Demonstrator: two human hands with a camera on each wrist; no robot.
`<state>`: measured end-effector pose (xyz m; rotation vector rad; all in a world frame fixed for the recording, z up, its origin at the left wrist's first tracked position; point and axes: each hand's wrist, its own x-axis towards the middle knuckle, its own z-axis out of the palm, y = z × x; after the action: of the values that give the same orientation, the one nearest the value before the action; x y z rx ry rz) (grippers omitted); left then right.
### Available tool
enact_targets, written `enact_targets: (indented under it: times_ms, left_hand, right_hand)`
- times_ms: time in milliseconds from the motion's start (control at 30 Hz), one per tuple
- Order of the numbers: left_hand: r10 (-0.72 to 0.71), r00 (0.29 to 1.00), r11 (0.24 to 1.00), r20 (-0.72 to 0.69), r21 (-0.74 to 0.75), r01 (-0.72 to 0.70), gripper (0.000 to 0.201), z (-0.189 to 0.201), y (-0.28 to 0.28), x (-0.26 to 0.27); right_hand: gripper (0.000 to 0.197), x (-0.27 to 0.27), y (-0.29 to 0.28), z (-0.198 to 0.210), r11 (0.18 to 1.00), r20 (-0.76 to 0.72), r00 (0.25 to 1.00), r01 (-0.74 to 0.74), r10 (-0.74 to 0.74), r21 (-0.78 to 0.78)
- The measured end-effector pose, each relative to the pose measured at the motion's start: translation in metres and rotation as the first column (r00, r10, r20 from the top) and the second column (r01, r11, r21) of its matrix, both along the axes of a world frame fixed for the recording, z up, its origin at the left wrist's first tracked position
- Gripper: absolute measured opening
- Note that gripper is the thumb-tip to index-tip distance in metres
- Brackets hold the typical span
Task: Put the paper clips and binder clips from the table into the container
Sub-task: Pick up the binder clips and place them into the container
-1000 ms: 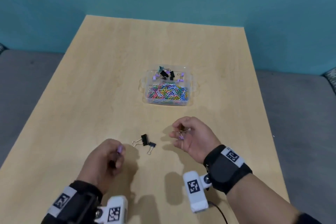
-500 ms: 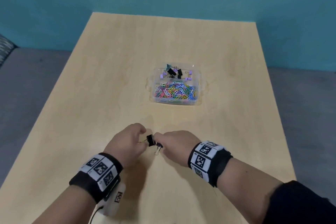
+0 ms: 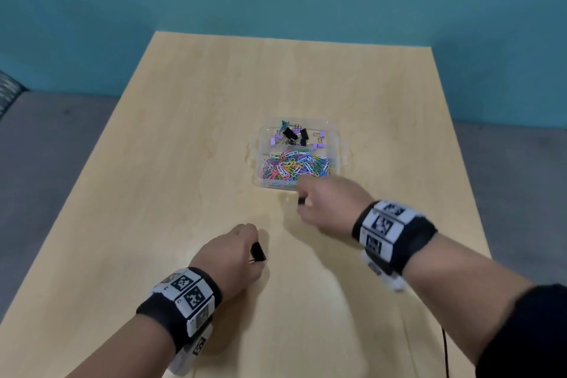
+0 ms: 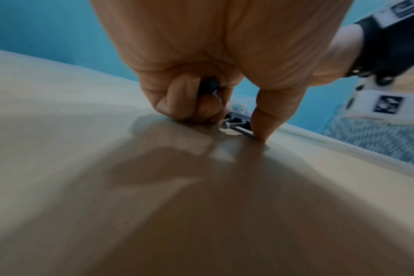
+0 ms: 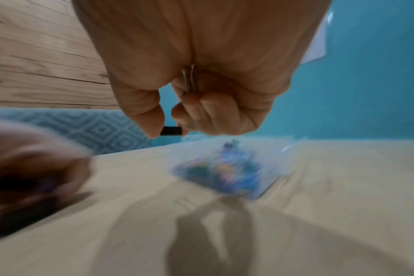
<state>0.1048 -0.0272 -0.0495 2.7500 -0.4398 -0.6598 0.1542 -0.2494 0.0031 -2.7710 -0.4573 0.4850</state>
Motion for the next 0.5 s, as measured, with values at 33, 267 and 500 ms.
enact_targets:
  times_ms: [33,267,500]
  left_hand:
    - [0.006,1.000,1.000,0.003,-0.008,-0.006,0.028,0.000,-0.001,-0.001]
    - [0.069,0.997,0.998,-0.037,-0.006,-0.069,0.021,0.004,-0.007,-0.003]
    - [0.120,0.990,0.991,-0.069,-0.058,-0.124,0.020,0.009,-0.006,0.017]
  right_hand:
    - [0.012,0.018,-0.007,0.006,0.998,0.053,0.997,0.055,-0.055,0.006]
    - [0.011,0.123,-0.019,0.011,0.986,0.117,0.982,0.154,-0.145,-0.071]
    - [0.038,0.134,-0.033,0.009,0.947,-0.108,0.961,0.272,-0.256,0.173]
